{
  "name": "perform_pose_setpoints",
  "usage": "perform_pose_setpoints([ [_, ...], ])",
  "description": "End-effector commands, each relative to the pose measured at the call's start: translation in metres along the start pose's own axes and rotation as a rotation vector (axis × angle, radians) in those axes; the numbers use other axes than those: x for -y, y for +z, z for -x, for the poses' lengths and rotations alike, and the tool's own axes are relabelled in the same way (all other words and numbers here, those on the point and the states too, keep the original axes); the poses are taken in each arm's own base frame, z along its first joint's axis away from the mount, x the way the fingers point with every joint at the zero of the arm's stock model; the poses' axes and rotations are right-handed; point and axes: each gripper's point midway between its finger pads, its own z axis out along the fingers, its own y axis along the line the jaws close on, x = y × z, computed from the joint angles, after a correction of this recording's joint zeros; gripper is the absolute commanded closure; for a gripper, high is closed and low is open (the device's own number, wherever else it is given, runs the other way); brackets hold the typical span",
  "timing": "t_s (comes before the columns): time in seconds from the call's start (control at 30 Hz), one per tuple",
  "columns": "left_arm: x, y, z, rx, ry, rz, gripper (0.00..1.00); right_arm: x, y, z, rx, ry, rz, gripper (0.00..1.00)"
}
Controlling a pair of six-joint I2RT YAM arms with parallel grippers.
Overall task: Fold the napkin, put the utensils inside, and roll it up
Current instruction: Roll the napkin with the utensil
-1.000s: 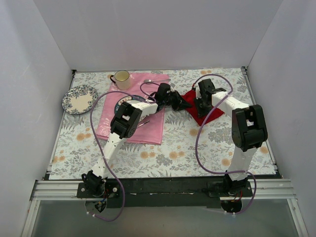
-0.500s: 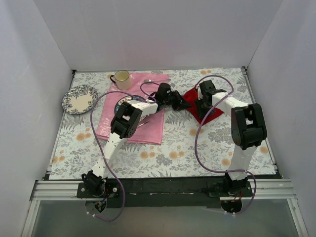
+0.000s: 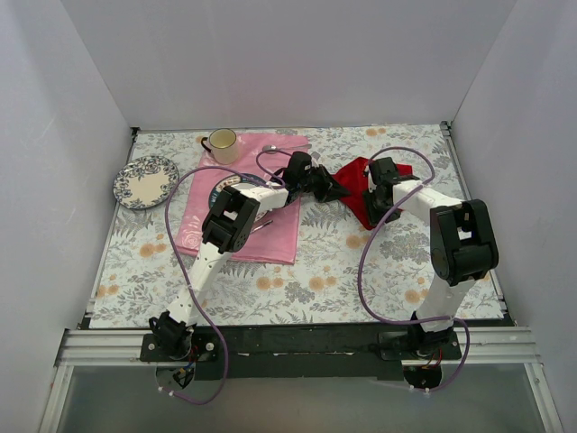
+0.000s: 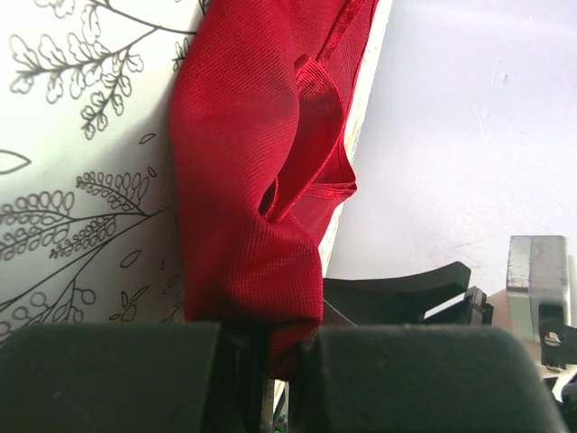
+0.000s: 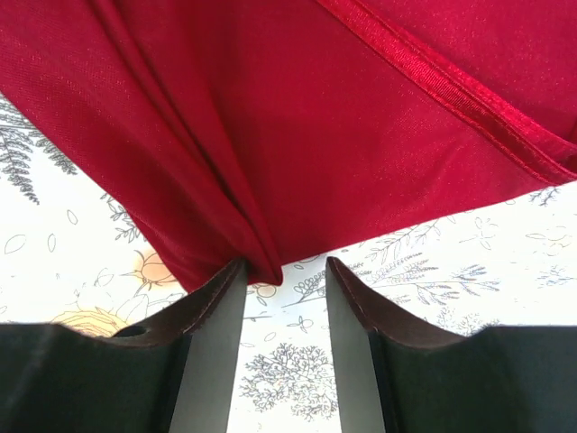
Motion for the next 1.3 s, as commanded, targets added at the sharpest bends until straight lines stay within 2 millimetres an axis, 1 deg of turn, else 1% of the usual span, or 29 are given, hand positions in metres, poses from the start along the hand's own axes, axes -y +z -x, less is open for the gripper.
perform_pose_setpoints([
  [0.0,-0.068,0.002,0.006,0.022,-0.081,0.157,1.00,0.015,0.017,-0.032,-0.098,-0.010,-0.075,0.53],
  [0.07,-0.069,0.001,0.006,0.021,-0.082,0.162,1.00,0.016,0.024,-0.038,-0.128,-0.020,-0.082,0.54],
  [0.1,-0.070,0.002,0.006,0.021,-0.082,0.162,1.00,0.018,0.023,-0.036,-0.125,-0.020,-0.088,0.54],
  [0.13,-0.071,0.001,0.006,0.021,-0.084,0.163,1.00,0.019,0.022,-0.034,-0.123,-0.019,-0.095,0.54],
  [0.17,-0.071,0.002,0.006,0.020,-0.086,0.165,1.00,0.020,0.015,-0.030,-0.108,-0.013,-0.100,0.54],
  [0.23,-0.070,0.002,0.006,0.020,-0.082,0.161,1.00,0.020,0.002,-0.011,-0.060,-0.019,-0.120,0.54],
  [0.3,-0.068,0.002,0.006,0.019,-0.082,0.159,1.00,0.019,-0.020,0.017,0.036,-0.034,-0.132,0.51],
  [0.33,-0.069,0.002,0.006,0.020,-0.086,0.161,1.00,0.012,-0.028,0.027,0.078,-0.058,-0.131,0.49],
  [0.37,-0.067,0.002,0.007,0.021,-0.083,0.155,1.00,0.009,-0.041,0.039,0.135,-0.075,-0.130,0.45],
  [0.4,-0.066,0.002,0.007,0.022,-0.083,0.156,1.00,0.001,-0.046,0.053,0.196,-0.095,-0.094,0.45],
  [0.43,-0.067,0.002,0.008,0.023,-0.084,0.157,1.00,-0.008,-0.050,0.060,0.229,-0.127,-0.085,0.44],
  [0.47,-0.064,0.002,0.008,0.022,-0.082,0.152,1.00,-0.012,-0.055,0.068,0.263,-0.149,-0.084,0.40],
  [0.53,-0.064,0.003,0.008,0.022,-0.082,0.152,1.00,-0.028,-0.058,0.080,0.303,-0.213,-0.039,0.38],
  [0.6,-0.063,0.003,0.008,0.022,-0.086,0.152,1.00,-0.037,-0.052,0.084,0.305,-0.245,-0.030,0.37],
  [0.63,-0.064,0.002,0.009,0.024,-0.087,0.151,1.00,-0.044,-0.056,0.091,0.317,-0.260,-0.017,0.37],
  [0.67,-0.063,0.003,0.008,0.022,-0.088,0.151,1.00,-0.050,-0.050,0.092,0.308,-0.274,0.001,0.37],
  [0.73,-0.064,0.003,0.008,0.023,-0.087,0.154,1.00,-0.064,-0.049,0.098,0.317,-0.304,0.041,0.37],
  [0.77,-0.063,0.003,0.009,0.023,-0.086,0.153,1.00,-0.070,-0.049,0.106,0.324,-0.308,0.059,0.40],
  [0.8,-0.063,0.003,0.009,0.023,-0.086,0.153,1.00,-0.079,-0.048,0.108,0.329,-0.313,0.105,0.41],
  [0.83,-0.062,0.003,0.009,0.025,-0.086,0.153,1.00,-0.081,-0.045,0.111,0.334,-0.312,0.119,0.43],
  [0.9,-0.062,0.003,0.009,0.022,-0.089,0.153,1.00,-0.087,-0.037,0.114,0.322,-0.321,0.138,0.50],
  [0.93,-0.062,0.003,0.010,0.025,-0.086,0.153,1.00,-0.087,-0.034,0.113,0.309,-0.323,0.140,0.53],
  [0.97,-0.062,0.003,0.010,0.024,-0.086,0.152,1.00,-0.088,-0.026,0.110,0.289,-0.328,0.152,0.59],
  [1.07,-0.060,0.003,0.010,0.023,-0.080,0.152,1.00,-0.084,-0.015,0.104,0.258,-0.311,0.162,0.66],
  [1.1,-0.061,0.003,0.011,0.025,-0.081,0.155,1.00,-0.085,-0.011,0.100,0.248,-0.306,0.178,0.67],
  [1.2,-0.062,0.003,0.011,0.025,-0.083,0.156,1.00,-0.077,-0.003,0.094,0.222,-0.294,0.173,0.67],
  [1.27,-0.062,0.004,0.010,0.022,-0.083,0.156,1.00,-0.072,0.001,0.090,0.210,-0.290,0.160,0.65],
])
